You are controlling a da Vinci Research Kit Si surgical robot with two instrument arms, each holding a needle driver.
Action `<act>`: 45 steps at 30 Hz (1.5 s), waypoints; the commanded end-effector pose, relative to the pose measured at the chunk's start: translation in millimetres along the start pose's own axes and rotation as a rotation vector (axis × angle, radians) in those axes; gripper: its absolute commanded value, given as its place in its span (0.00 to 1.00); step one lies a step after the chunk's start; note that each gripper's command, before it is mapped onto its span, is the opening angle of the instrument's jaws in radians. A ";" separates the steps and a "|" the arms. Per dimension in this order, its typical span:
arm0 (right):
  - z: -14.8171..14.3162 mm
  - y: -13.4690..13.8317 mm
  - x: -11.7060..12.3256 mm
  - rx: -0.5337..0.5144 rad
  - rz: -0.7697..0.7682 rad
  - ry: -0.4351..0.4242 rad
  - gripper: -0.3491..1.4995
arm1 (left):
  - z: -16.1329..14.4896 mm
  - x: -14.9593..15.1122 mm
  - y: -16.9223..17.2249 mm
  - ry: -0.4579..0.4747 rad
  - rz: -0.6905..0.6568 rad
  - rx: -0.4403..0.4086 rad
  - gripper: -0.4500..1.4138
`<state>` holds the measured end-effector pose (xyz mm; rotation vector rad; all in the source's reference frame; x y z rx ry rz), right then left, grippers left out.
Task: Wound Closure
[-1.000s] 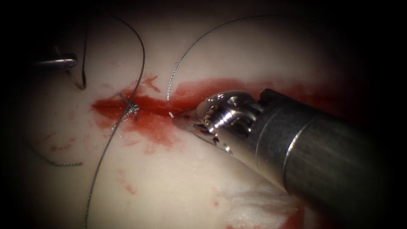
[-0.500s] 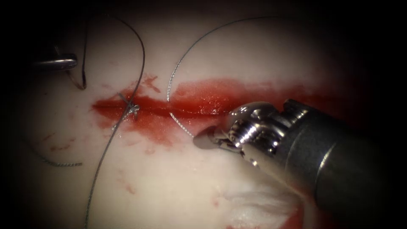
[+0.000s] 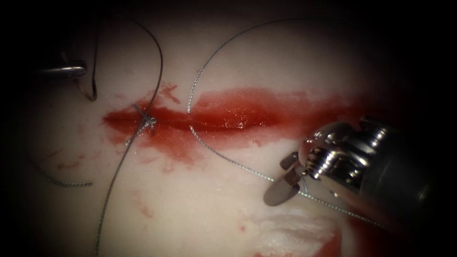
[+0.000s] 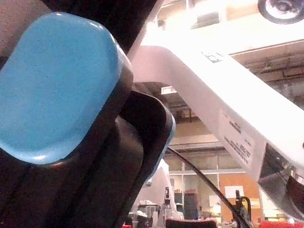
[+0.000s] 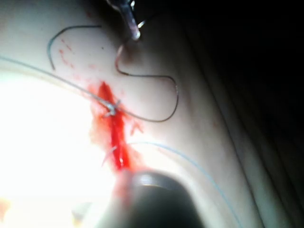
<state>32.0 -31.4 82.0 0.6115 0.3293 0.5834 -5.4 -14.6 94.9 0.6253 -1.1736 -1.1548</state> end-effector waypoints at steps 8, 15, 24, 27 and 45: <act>-0.7 -1.3 7.0 -0.067 0.079 0.084 0.78 | 0.7 -1.2 -0.1 -0.007 0.006 0.001 0.00; 3.2 -2.4 7.2 -0.097 0.081 0.115 0.74 | 0.7 -1.1 -0.2 -0.007 0.006 0.001 0.00; 7.5 -2.3 7.1 -0.085 0.085 0.205 0.53 | 0.8 -1.1 -0.3 -0.006 0.005 0.001 0.00; 7.5 -1.8 7.1 -0.080 0.080 0.214 0.00 | 0.8 -1.1 -0.3 -0.006 0.005 0.002 0.00; 0.4 -1.9 -0.7 0.169 0.026 -0.107 0.00 | 0.8 -1.0 -0.3 -0.001 0.006 0.004 0.00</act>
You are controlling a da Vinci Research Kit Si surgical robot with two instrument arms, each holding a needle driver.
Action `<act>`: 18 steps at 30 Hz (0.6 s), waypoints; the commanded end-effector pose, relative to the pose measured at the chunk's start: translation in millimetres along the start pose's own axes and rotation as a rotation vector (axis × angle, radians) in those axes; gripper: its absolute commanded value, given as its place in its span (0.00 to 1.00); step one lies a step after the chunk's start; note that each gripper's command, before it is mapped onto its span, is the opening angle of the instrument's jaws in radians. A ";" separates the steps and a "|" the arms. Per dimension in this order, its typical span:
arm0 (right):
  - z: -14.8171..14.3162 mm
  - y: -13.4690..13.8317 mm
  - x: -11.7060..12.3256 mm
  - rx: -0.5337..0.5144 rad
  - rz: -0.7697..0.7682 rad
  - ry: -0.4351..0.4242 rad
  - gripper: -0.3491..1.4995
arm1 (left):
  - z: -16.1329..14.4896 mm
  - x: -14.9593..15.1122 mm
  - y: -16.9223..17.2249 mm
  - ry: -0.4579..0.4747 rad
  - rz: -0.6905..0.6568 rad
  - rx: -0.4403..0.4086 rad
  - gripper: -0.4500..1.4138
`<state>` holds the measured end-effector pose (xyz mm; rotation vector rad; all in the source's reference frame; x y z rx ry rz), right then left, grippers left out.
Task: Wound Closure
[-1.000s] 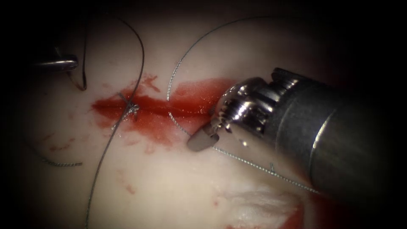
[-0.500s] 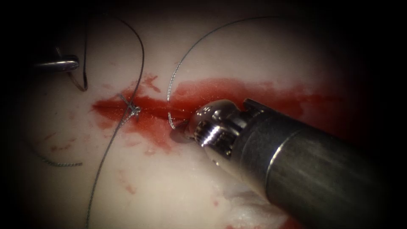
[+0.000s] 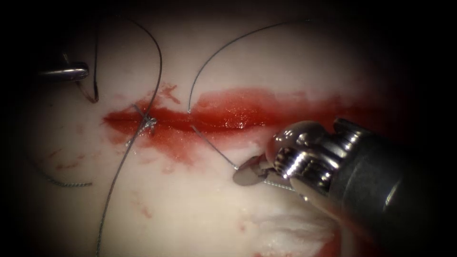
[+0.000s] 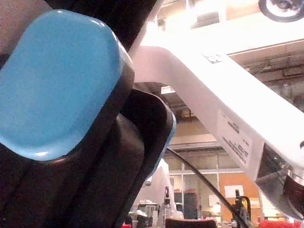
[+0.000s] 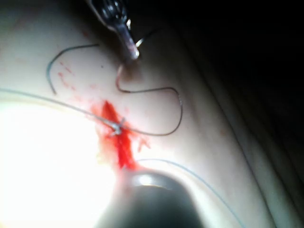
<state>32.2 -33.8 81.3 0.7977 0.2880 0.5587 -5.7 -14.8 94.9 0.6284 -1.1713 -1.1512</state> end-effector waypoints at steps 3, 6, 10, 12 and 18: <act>-0.7 0.0 -2.1 0.037 0.021 -0.151 0.00 | 0.6 -1.2 -0.1 -0.005 0.005 0.002 0.00; -1.1 -0.2 -4.4 0.055 0.059 -0.257 0.00 | 0.6 -1.2 -0.1 -0.005 0.005 0.002 0.00; -1.6 -0.5 -7.1 0.061 0.100 -0.379 0.00 | 0.6 -1.2 -0.1 -0.005 0.005 0.003 0.00; -1.8 -0.6 -8.3 0.063 0.103 -0.451 0.00 | 0.6 -1.2 -0.1 -0.005 0.005 0.003 0.00; -3.1 0.1 -10.2 0.055 0.090 -0.569 0.00 | 0.5 -1.2 -0.1 -0.004 0.005 0.003 0.00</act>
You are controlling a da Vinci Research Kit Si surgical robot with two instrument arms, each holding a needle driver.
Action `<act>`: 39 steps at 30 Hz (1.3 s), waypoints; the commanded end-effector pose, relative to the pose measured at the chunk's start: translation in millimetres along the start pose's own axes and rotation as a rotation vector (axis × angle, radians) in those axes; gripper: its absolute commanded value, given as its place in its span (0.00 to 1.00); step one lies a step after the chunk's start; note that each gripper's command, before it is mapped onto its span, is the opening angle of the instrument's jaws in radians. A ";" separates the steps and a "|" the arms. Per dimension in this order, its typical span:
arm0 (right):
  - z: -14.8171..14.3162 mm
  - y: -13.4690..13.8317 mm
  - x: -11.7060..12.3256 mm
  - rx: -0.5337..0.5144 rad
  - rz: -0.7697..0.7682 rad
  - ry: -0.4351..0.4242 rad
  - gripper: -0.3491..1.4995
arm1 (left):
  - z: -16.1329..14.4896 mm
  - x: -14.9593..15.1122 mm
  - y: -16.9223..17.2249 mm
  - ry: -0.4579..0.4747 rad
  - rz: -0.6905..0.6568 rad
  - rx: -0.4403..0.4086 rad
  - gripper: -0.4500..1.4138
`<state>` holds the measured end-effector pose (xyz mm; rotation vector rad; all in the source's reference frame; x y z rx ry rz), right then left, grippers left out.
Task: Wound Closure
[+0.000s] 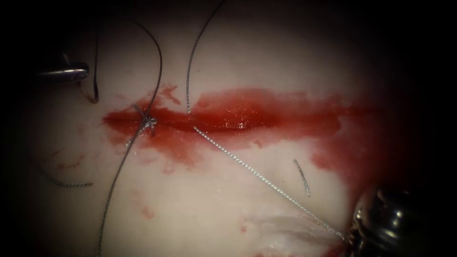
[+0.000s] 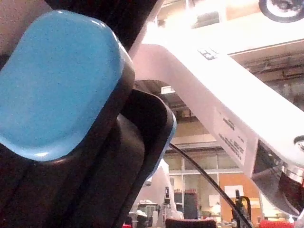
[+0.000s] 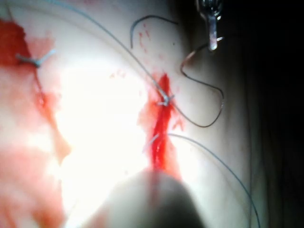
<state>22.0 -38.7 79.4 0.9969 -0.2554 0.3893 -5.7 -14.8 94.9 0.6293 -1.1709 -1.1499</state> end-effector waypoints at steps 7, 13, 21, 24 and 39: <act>-1.4 0.8 -0.8 -0.032 -0.035 -0.035 0.31 | 0.6 -1.3 -0.1 -0.006 0.005 0.002 0.00; -4.2 -0.7 2.3 -0.051 -0.051 0.301 0.62 | 0.6 -1.3 -0.1 -0.006 0.004 0.003 0.00; -9.9 -3.5 10.0 -0.143 -0.038 0.786 0.59 | 0.6 -1.2 -0.1 -0.006 0.006 0.003 0.00; -11.2 -3.6 12.6 -0.161 -0.061 0.846 0.54 | 0.6 -1.2 -0.1 -0.006 0.006 0.003 0.00; -5.6 -0.7 19.1 -0.283 0.064 0.983 0.60 | 0.7 -1.2 -0.1 -0.006 0.006 0.002 0.00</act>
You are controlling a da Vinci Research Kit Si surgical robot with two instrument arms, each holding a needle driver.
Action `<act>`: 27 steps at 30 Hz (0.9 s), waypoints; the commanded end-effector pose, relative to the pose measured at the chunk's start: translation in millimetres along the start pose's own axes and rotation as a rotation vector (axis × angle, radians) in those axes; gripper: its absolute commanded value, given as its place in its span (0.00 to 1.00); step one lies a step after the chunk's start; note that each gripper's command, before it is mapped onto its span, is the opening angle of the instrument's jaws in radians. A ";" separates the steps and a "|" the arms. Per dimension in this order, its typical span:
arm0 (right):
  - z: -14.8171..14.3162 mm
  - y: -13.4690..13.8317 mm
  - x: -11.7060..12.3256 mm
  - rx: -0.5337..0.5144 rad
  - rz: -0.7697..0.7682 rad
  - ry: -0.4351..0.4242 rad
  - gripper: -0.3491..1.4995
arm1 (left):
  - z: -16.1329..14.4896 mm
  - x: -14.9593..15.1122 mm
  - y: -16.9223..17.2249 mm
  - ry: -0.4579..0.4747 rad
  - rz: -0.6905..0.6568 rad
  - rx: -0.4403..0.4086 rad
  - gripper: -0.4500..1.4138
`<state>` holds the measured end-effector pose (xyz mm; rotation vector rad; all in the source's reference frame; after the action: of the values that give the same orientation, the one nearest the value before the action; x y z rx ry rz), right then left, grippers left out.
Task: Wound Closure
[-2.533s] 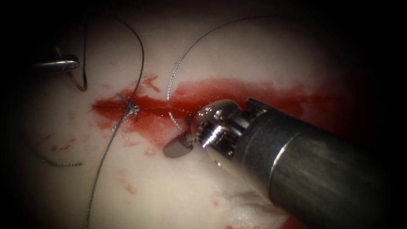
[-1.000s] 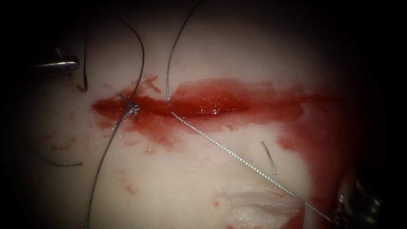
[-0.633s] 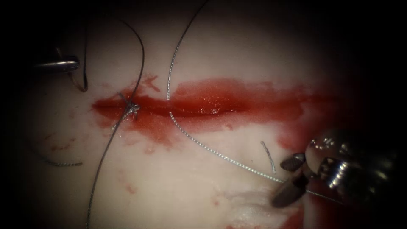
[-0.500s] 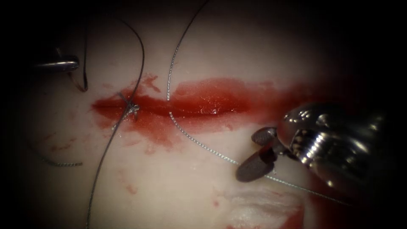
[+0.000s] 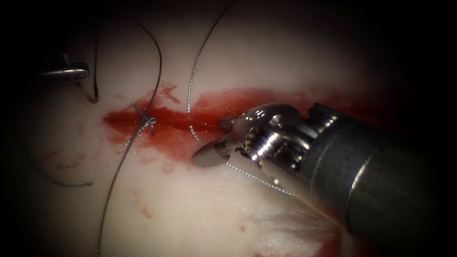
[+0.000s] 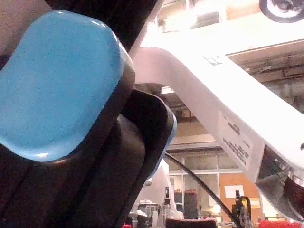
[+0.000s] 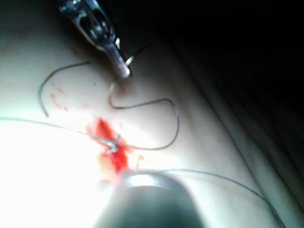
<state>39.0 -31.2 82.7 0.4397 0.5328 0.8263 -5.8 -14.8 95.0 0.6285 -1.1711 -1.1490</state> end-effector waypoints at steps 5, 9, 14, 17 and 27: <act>1.7 0.7 0.5 -0.022 0.002 0.016 0.54 | 0.7 -1.2 -0.2 -0.006 0.004 0.002 0.00; 2.8 0.7 0.2 -0.033 0.013 0.012 0.51 | 0.7 -1.2 -0.2 -0.006 0.005 0.002 0.00; 2.6 0.8 -0.4 0.026 0.000 -0.014 0.00 | 0.7 -1.1 -0.2 -0.005 0.005 0.003 0.00; 1.9 1.0 -0.3 0.072 0.025 -0.023 0.00 | 0.7 -1.1 -0.2 -0.005 0.005 0.003 0.00; -3.7 3.3 -3.5 0.140 -0.030 -0.258 0.00 | 0.7 -1.1 -0.3 -0.004 0.005 0.004 0.00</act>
<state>31.3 -32.8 82.5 0.6902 0.2960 0.6807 -6.0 -14.9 94.9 0.6302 -1.1715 -1.1470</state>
